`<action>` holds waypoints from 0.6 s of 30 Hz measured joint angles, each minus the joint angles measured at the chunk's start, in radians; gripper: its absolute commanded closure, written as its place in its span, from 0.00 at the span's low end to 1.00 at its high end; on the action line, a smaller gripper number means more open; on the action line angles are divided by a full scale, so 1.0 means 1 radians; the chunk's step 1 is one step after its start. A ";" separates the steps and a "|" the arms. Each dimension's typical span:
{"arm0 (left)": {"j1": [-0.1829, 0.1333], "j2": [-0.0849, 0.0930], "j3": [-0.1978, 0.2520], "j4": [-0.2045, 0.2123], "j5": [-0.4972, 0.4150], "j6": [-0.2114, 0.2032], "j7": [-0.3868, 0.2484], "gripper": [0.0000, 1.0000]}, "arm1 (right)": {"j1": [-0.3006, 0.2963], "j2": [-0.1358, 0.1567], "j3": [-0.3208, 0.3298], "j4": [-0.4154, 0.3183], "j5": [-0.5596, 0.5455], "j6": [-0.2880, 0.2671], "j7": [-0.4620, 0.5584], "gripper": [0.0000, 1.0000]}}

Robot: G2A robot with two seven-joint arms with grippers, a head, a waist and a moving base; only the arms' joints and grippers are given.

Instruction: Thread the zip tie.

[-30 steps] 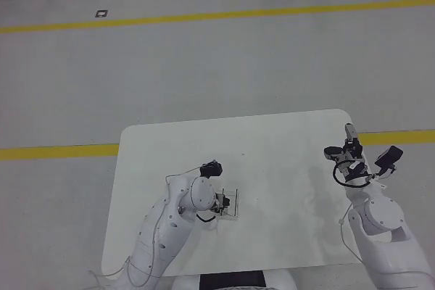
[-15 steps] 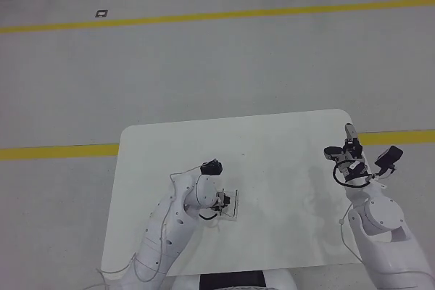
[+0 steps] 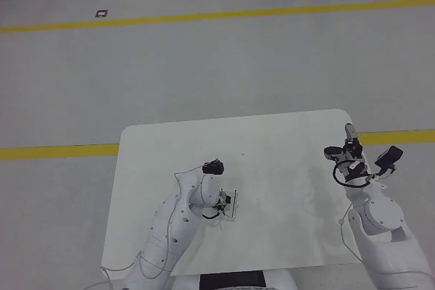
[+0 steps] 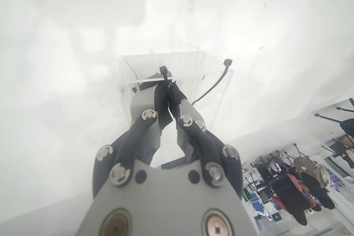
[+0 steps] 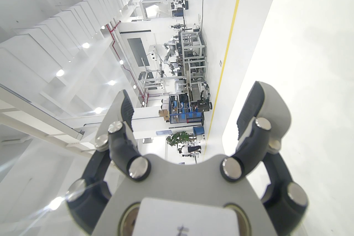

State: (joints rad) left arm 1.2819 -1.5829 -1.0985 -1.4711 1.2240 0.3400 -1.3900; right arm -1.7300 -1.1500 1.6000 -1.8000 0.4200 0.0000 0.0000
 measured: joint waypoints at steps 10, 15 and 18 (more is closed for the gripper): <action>0.076 0.011 0.012 -0.122 0.054 0.000 0.000 1.00 | 0.000 0.000 0.000 0.000 0.000 0.000 0.000 0.00; 0.153 0.042 0.004 -0.249 0.051 -0.021 0.000 1.00 | 0.000 0.000 0.000 0.000 0.000 0.000 0.000 0.00; 0.189 0.063 -0.007 -0.320 0.048 -0.031 0.000 1.00 | 0.000 0.000 0.000 0.000 0.000 0.000 0.000 0.00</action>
State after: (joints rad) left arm 1.4708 -1.5199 -1.1053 -1.7913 1.2719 0.3089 -1.3900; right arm -1.7300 -1.1500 1.6000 -1.8000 0.4200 0.0000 0.0000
